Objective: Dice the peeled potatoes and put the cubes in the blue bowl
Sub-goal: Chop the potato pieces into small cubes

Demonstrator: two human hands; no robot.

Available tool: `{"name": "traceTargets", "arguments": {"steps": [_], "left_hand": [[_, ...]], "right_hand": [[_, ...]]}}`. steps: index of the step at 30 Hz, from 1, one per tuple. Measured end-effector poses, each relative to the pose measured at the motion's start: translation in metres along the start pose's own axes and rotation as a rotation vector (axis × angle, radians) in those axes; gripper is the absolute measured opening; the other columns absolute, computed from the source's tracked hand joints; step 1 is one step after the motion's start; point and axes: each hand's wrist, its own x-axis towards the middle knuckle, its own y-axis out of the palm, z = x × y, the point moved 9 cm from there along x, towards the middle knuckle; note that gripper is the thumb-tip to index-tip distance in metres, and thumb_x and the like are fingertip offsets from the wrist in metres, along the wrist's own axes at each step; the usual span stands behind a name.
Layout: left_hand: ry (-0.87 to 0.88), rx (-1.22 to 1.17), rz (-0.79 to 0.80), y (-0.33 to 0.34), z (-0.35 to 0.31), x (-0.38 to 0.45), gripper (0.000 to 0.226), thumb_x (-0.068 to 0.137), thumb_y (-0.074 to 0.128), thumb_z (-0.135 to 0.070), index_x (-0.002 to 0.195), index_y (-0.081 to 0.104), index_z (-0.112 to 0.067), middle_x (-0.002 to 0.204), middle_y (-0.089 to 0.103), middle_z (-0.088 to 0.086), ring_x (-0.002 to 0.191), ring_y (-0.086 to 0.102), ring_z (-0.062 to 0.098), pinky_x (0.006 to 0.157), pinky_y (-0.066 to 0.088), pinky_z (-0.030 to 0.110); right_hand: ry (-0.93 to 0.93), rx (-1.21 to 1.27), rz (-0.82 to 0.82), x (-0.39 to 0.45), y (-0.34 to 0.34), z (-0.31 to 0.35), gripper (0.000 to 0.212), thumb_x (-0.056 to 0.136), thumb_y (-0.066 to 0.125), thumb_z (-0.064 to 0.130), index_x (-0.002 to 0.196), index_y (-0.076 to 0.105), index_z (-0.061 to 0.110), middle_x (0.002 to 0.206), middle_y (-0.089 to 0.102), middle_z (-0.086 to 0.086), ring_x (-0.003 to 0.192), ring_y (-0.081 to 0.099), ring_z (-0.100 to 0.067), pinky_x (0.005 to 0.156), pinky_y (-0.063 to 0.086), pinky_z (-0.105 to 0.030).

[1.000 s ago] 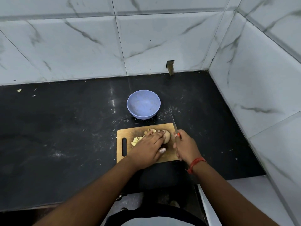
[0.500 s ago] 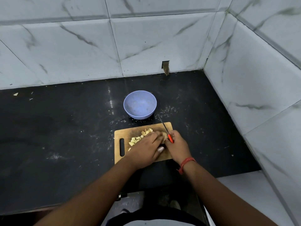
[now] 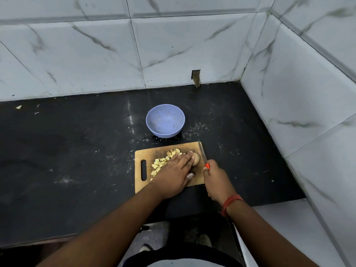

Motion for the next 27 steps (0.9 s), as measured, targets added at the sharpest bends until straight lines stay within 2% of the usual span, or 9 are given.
{"name": "traceTargets", "arguments": {"steps": [5,9,11,14,18,21,23,27], "left_hand": [[-0.017,-0.02,-0.006,0.0,0.0,0.001,0.072,0.101,0.012,-0.05,0.159,0.024,-0.01,0.167,0.017,0.009,0.152,0.021,0.025,0.126,0.008,0.036],[-0.03,-0.042,-0.018,-0.004,0.0,0.003,0.073,0.099,0.011,-0.051,0.157,0.029,-0.01,0.165,0.024,0.01,0.149,0.027,0.027,0.126,0.012,0.037],[-0.048,-0.068,-0.042,-0.008,-0.001,0.003,0.071,0.099,0.015,-0.051,0.153,0.038,-0.01,0.159,0.034,0.012,0.143,0.035,0.03,0.123,0.022,0.039],[-0.086,-0.128,-0.106,-0.019,0.0,0.004,0.061,0.101,0.025,-0.047,0.14,0.053,-0.01,0.136,0.049,0.014,0.121,0.049,0.03,0.106,0.042,0.041],[-0.101,-0.131,-0.133,-0.025,0.007,0.006,0.061,0.099,0.03,-0.047,0.14,0.053,-0.008,0.132,0.051,0.012,0.119,0.05,0.029,0.105,0.041,0.042],[-0.065,-0.128,-0.142,-0.024,0.009,0.007,0.051,0.102,0.041,-0.038,0.14,0.052,-0.006,0.134,0.05,0.013,0.119,0.052,0.029,0.104,0.043,0.042],[-0.042,-0.133,-0.147,-0.022,0.009,0.007,0.045,0.102,0.05,-0.03,0.139,0.052,-0.004,0.138,0.048,0.014,0.12,0.053,0.03,0.103,0.045,0.04],[-0.046,-0.204,-0.164,-0.023,0.007,0.015,0.036,0.101,0.057,-0.025,0.129,0.058,-0.003,0.146,0.048,0.015,0.13,0.051,0.03,0.108,0.04,0.036]], "right_hand": [[-0.003,-0.185,0.069,-0.008,0.008,0.006,0.023,0.102,0.033,0.021,0.119,0.042,0.009,0.095,0.063,-0.015,0.076,0.062,-0.026,0.062,0.049,-0.035],[0.058,-0.248,0.13,-0.006,0.017,0.005,0.032,0.1,0.031,0.015,0.131,0.037,0.007,0.095,0.062,-0.015,0.076,0.064,-0.029,0.054,0.047,-0.031],[0.094,-0.241,0.163,-0.005,0.019,0.005,0.031,0.098,0.031,0.013,0.129,0.036,0.007,0.095,0.062,-0.017,0.076,0.065,-0.032,0.047,0.046,-0.031],[0.101,-0.255,0.198,-0.002,0.021,0.009,0.028,0.096,0.033,0.008,0.124,0.038,0.007,0.1,0.061,-0.02,0.079,0.068,-0.037,0.045,0.047,-0.032],[0.123,-0.279,0.221,0.004,0.023,0.013,0.025,0.093,0.04,0.002,0.118,0.04,0.007,0.093,0.059,-0.019,0.073,0.067,-0.035,0.046,0.051,-0.035],[0.133,-0.272,0.227,0.007,0.024,0.015,0.024,0.093,0.041,0.003,0.117,0.041,0.007,0.099,0.061,-0.021,0.08,0.067,-0.037,0.045,0.048,-0.032],[0.136,-0.272,0.233,0.008,0.024,0.014,0.026,0.092,0.04,0.002,0.118,0.04,0.007,0.099,0.061,-0.021,0.075,0.065,-0.034,0.044,0.046,-0.03],[0.118,-0.268,0.22,0.006,0.023,0.015,0.034,0.09,0.036,-0.002,0.123,0.04,0.006,0.105,0.062,-0.021,0.076,0.058,-0.029,0.046,0.039,-0.026]]}}
